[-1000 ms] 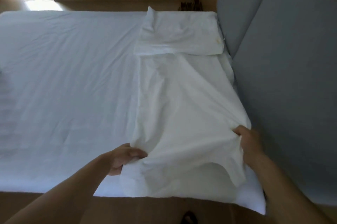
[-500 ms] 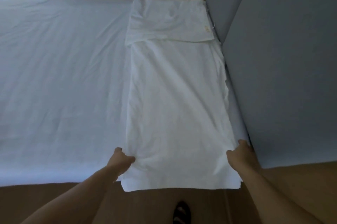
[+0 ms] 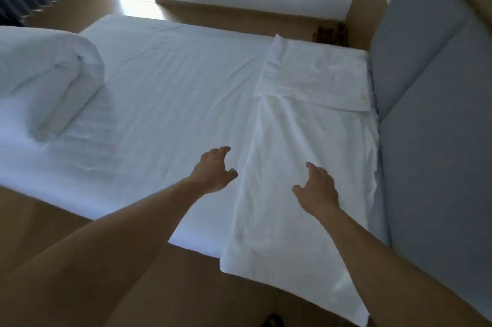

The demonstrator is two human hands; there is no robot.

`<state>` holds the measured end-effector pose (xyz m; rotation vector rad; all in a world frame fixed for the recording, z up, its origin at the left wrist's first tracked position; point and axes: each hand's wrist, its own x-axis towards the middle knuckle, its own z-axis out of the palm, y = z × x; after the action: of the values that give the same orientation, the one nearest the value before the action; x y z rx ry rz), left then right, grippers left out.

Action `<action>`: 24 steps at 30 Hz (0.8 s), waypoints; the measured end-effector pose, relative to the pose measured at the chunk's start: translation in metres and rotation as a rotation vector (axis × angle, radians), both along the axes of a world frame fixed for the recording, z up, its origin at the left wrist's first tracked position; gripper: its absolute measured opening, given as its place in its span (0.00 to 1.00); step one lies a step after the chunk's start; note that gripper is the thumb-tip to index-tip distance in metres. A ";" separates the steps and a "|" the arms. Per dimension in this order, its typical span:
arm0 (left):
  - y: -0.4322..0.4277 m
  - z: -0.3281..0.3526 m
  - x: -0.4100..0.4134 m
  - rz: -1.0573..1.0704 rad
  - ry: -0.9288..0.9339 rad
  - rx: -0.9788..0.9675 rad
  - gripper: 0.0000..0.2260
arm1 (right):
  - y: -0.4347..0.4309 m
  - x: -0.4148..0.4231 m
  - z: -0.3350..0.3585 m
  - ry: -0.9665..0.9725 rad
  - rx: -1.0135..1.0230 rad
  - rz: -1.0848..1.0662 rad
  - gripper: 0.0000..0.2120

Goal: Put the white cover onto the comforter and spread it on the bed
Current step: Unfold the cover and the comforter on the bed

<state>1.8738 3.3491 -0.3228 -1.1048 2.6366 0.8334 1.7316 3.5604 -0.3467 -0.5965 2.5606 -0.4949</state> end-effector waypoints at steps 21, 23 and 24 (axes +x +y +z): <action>-0.349 0.147 0.364 0.430 0.116 -0.262 0.33 | -0.432 0.261 0.153 0.218 -0.165 0.593 0.32; -0.379 0.155 0.385 0.456 0.140 -0.259 0.34 | -0.465 0.282 0.159 0.220 -0.177 0.627 0.33; -0.394 0.158 0.392 0.469 0.156 -0.255 0.34 | -0.482 0.290 0.162 0.221 -0.183 0.642 0.33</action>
<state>2.2662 2.9555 -0.1646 -1.8441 2.7021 0.6865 2.0213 3.0788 -0.1851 -1.5392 2.3364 -0.4487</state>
